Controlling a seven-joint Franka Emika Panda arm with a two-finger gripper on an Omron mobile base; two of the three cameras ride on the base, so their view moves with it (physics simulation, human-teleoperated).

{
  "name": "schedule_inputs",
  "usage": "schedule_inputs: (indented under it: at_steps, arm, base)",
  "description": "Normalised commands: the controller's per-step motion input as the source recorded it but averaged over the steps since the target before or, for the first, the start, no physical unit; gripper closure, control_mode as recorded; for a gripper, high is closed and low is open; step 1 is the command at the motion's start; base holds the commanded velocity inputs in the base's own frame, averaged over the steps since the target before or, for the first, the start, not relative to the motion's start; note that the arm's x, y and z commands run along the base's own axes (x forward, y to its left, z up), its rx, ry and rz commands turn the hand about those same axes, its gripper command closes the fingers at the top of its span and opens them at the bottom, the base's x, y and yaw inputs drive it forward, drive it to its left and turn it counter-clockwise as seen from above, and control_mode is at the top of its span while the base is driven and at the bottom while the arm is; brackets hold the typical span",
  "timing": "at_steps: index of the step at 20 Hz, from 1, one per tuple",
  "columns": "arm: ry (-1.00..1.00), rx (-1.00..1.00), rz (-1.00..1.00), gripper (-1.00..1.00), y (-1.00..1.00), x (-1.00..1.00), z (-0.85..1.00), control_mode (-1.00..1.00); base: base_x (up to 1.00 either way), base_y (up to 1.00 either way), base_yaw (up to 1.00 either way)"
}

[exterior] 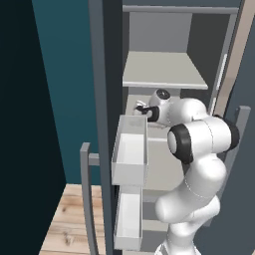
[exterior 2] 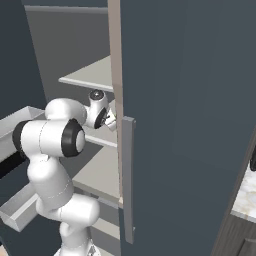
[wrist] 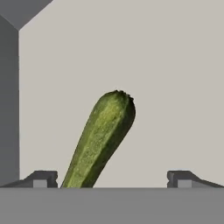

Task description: Take the steak, mushroom, and squash from the freezer and place them in the bowl on the counter.

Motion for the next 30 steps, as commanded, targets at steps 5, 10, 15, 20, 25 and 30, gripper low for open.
schedule_inputs:
  at_steps: [5,10,15,20,25,30]
  arm:
    - [0.06,0.00,0.00,-1.00,0.15,0.24,-0.14,-1.00]
    - [0.05,0.00,0.00,-1.00,0.10,0.25,-0.20,-1.00]
    - [0.07,0.00,0.00,-1.00,0.00,0.09,-0.36,-1.00]
    - [0.06,0.00,0.00,1.00,0.01,0.00,-0.58,-1.00]
    - [0.08,0.00,0.00,1.00,0.07,0.09,-0.68,-1.00]
    - [0.09,0.00,0.00,1.00,0.02,0.03,-0.91,-1.00]
  base:
    - [0.00,0.00,0.00]
    - [0.00,0.00,0.00]
    - [0.00,0.00,0.00]
    - [0.00,0.00,0.00]
    - [0.00,0.00,0.00]
    - [0.00,0.00,0.00]
